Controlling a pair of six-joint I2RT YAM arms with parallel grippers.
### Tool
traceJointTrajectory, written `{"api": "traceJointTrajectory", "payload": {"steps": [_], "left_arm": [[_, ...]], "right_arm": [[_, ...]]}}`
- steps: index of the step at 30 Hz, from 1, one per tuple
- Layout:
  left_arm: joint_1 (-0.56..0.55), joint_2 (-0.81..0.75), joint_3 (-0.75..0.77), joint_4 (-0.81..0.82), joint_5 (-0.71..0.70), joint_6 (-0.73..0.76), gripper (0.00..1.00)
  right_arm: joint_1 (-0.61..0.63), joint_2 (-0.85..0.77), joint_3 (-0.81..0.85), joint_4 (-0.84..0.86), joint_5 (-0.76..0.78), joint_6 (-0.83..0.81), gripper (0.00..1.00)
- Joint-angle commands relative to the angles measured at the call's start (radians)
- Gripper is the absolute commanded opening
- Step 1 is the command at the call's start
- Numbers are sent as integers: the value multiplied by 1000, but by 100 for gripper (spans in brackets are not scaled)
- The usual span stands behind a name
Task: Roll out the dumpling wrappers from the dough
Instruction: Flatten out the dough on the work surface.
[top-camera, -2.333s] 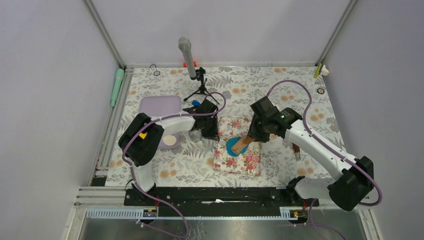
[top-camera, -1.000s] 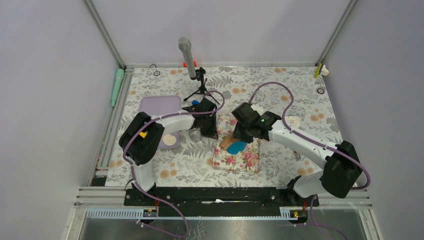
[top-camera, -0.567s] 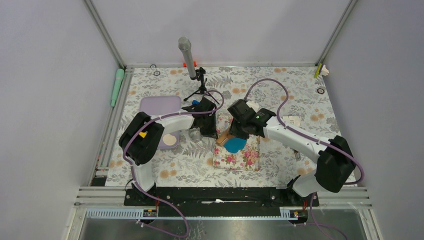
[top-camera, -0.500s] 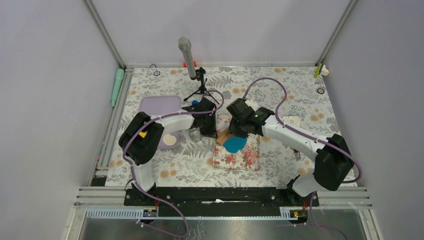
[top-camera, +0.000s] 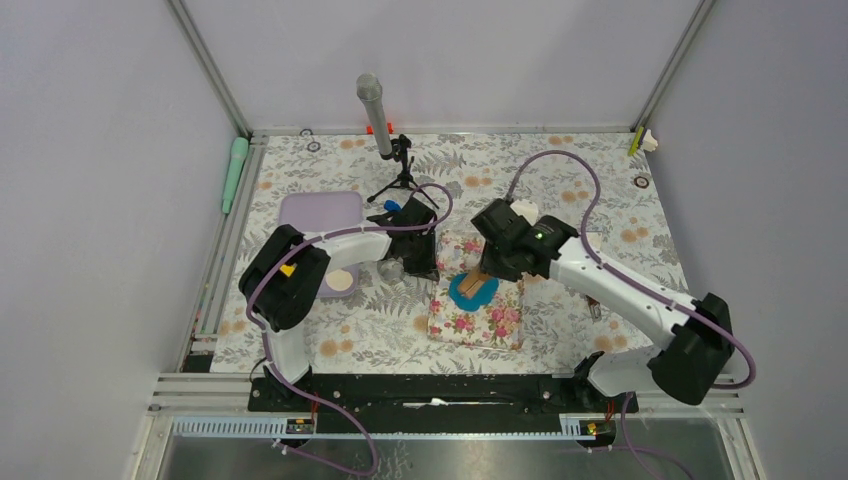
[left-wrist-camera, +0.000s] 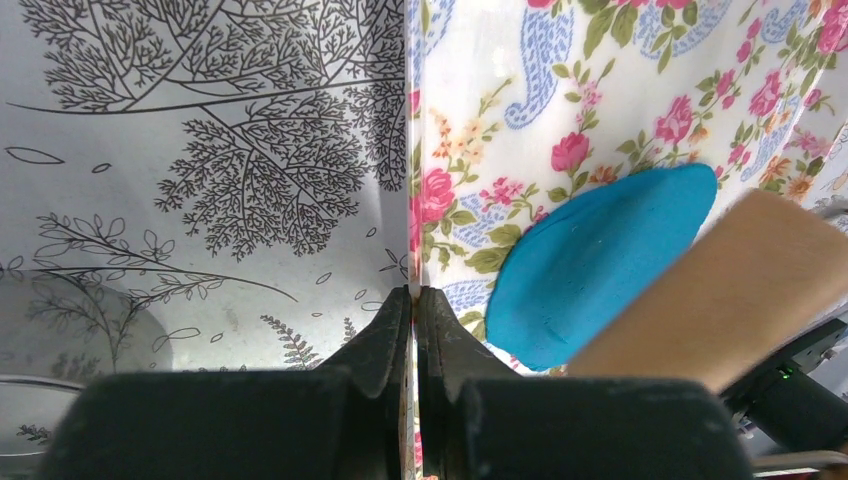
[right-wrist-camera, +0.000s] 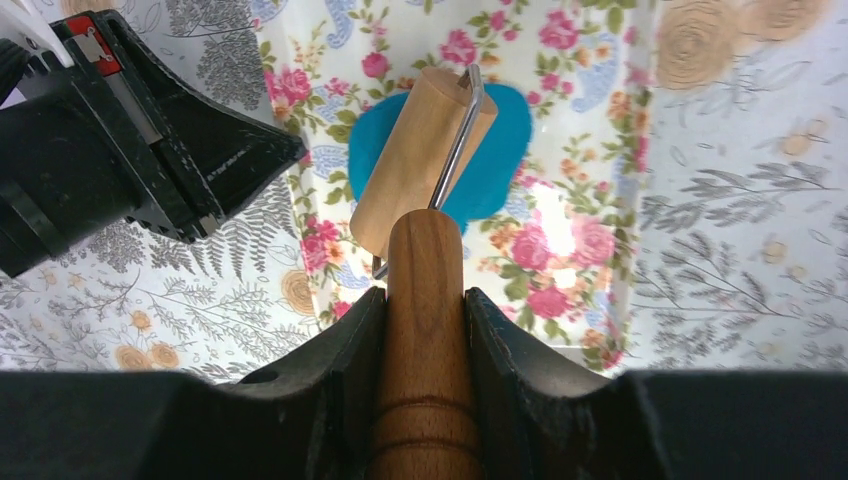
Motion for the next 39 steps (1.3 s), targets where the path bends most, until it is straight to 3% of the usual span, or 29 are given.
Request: {"api": "traceJointTrajectory", "payload": {"steps": [1, 9, 13, 30, 39], "left_arm": [[-1, -27, 18, 17, 12, 1, 0], [-1, -28, 14, 18, 21, -2, 0], [-3, -27, 14, 23, 31, 1, 0], [-6, -30, 14, 27, 34, 1, 0], [-6, -33, 10, 18, 12, -13, 0]], "right_arm": [[-8, -69, 12, -90, 112, 13, 0], [-148, -118, -216, 134, -71, 93, 0], [-196, -102, -258, 145, -73, 98, 0], [-179, 42, -238, 161, -37, 69, 0], [-179, -51, -31, 67, -7, 11, 0]]}}
